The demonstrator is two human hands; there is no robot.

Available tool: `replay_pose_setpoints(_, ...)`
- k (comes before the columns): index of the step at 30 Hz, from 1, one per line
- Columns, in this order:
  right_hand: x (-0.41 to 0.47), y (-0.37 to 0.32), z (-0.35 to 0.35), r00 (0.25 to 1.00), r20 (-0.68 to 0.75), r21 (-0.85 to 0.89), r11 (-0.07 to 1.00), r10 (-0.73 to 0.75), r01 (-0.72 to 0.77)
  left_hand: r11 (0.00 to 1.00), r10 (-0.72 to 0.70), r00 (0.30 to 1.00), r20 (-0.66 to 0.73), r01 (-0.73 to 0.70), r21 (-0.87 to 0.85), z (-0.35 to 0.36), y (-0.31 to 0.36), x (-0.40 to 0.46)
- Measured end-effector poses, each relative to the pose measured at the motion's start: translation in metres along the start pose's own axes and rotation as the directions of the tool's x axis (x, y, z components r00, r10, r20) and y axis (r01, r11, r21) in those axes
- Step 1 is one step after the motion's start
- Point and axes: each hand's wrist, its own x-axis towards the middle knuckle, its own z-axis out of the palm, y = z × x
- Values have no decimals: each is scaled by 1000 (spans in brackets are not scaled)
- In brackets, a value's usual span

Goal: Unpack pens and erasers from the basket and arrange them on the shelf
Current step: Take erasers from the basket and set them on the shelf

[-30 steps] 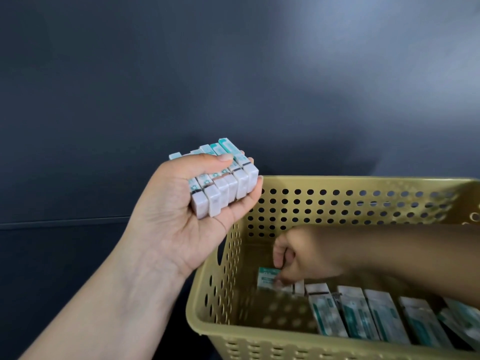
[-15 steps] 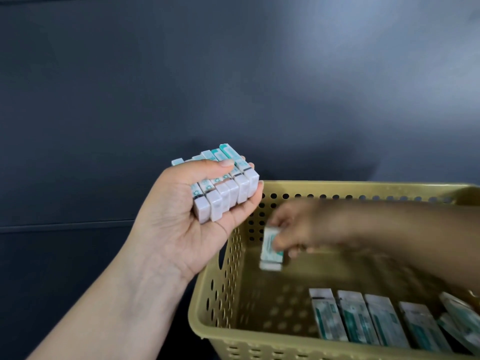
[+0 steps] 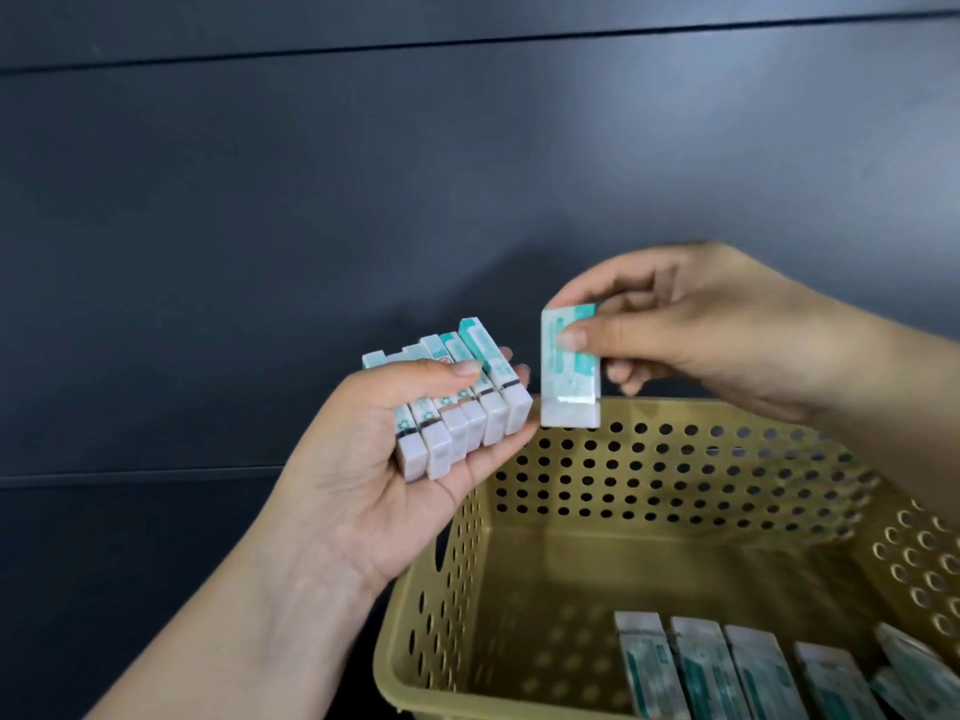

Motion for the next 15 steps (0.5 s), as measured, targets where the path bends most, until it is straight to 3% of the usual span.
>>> replay_pose_setpoints(8, 1, 7, 27, 979, -85, 18, 982, -184, 187, 991, -118, 976, 183, 102, 91, -3, 2, 0)
replay_pose_setpoints(10, -1, 9, 26, 976, -26, 29, 976, -216, 217, 995, -100, 981, 168, 93, 48, -4, 2, 2)
replay_pose_setpoints(13, -5, 11, 22, 950, 161, -112, 951, -269, 288, 996, -85, 984, 158, 86, -4, -4, 2, 2)
replay_pose_setpoints(15, -5, 15, 21, 933, 185, -145, 930, -310, 338, 996, -78, 987, 142, 83, -30, -4, 2, 2)
